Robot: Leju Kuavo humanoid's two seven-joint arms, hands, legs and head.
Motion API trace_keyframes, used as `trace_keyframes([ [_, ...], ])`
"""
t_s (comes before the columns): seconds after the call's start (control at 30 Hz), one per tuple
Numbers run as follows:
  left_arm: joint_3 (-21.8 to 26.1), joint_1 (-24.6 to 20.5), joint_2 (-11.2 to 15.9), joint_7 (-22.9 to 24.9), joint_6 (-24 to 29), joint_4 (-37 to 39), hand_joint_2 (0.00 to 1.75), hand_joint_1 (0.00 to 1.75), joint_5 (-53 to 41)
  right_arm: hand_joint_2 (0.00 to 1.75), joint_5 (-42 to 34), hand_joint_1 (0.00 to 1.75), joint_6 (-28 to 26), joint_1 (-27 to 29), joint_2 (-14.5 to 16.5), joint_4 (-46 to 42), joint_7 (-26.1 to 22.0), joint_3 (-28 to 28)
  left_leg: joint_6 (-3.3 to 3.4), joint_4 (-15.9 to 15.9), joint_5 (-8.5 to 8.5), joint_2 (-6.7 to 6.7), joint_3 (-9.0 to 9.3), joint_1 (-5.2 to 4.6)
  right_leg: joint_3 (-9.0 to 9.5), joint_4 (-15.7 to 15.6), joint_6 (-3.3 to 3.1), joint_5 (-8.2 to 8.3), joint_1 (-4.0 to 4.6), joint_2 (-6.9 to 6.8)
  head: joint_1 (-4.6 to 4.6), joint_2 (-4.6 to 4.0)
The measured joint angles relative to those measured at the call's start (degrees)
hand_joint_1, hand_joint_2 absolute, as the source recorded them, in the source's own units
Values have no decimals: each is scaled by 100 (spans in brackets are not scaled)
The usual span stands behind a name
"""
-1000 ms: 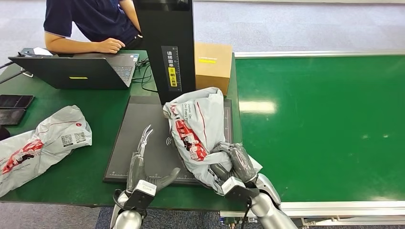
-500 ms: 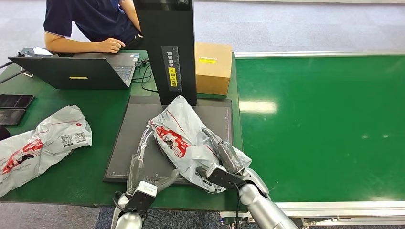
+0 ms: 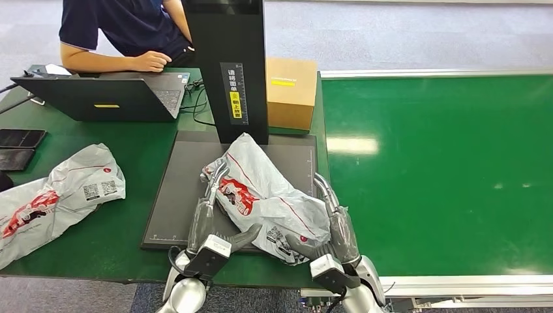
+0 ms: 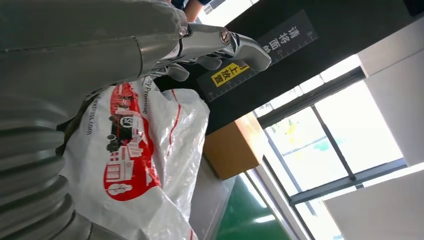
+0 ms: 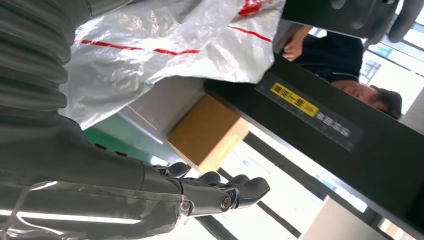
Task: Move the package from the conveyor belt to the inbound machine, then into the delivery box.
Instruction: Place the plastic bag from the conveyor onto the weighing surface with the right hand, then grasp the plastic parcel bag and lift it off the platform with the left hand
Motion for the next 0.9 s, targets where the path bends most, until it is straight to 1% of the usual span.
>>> trace_keyframes([
  [0.17, -46, -46, -10, 106, -32, -45, 175, 0, -179, 175, 16, 0, -11, 493, -114, -780, -30, -48, -1, -1, -1, 0, -1, 0, 0, 0, 0, 0, 1, 0, 0, 0],
  [0.3, -53, -44, 1, 203, -33, -155, 175, 0, -500, 175, -33, 0, 80, 680, -149, -1156, -127, -74, -1, -2, -1, 0, -1, 1, 0, 0, 0, 0, 1, 0, -1, 0],
  [0.47, -100, -60, 23, 399, -161, -312, 175, 0, -977, 175, -10, 0, 251, 680, -140, -1384, -89, -72, 0, -2, 1, 0, 0, 0, 4, 0, 0, 1, 1, 0, 1, 0],
  [0.63, -159, -94, 81, 538, -214, -369, 175, 0, -1333, 175, 56, 0, 378, 647, -64, -1447, -37, -63, 0, -2, 1, -1, 1, 1, 5, 1, 0, 1, 1, 0, 0, 0],
  [0.8, -199, -88, 270, 682, -98, -368, 175, 0, -1751, 175, 118, 0, 833, 492, 99, -1349, -161, -76, 0, -3, 1, 0, 1, 2, 3, 1, -1, 0, 2, 0, 0, 0],
  [0.9, -245, -89, 375, 761, -178, -357, 175, 0, -1973, 175, 188, 0, 1013, 366, 221, -1239, -207, -105, -1, -3, 2, -1, 1, 3, 4, 1, -1, 0, 2, -2, -1, 0],
])
